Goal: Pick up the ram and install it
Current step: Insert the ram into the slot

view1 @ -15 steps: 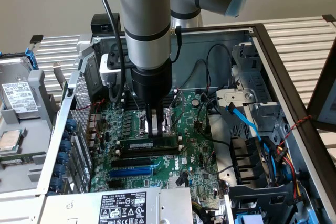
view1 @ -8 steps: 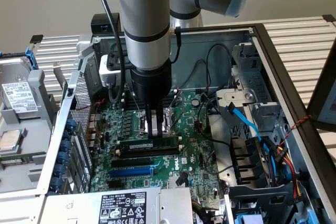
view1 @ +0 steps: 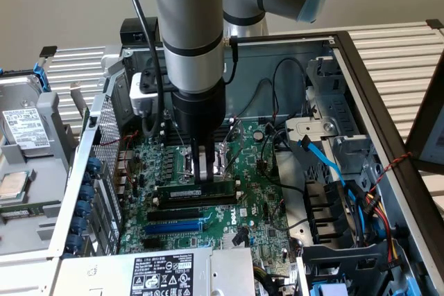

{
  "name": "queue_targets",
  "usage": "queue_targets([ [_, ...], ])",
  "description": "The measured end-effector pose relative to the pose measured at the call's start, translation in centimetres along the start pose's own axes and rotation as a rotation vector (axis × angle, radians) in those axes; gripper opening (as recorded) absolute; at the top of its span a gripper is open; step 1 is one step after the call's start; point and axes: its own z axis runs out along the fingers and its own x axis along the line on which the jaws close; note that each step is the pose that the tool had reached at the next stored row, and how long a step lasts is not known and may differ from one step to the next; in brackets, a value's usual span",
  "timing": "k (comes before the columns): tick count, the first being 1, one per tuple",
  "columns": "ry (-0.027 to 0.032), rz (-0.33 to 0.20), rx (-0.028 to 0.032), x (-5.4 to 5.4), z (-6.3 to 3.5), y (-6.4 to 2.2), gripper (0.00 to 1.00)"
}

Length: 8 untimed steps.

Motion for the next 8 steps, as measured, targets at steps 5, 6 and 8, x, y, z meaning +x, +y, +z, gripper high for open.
queue_targets([
  [5, 0.0004, 0.003, -0.0001, 0.04, 0.02, 0.01, 0.13],
  [6, 0.0005, 0.003, -0.0002, 0.04, 0.02, 0.01, 0.13],
  [8, 0.0003, 0.003, -0.0001, 0.05, 0.07, 0.01, 0.13],
])
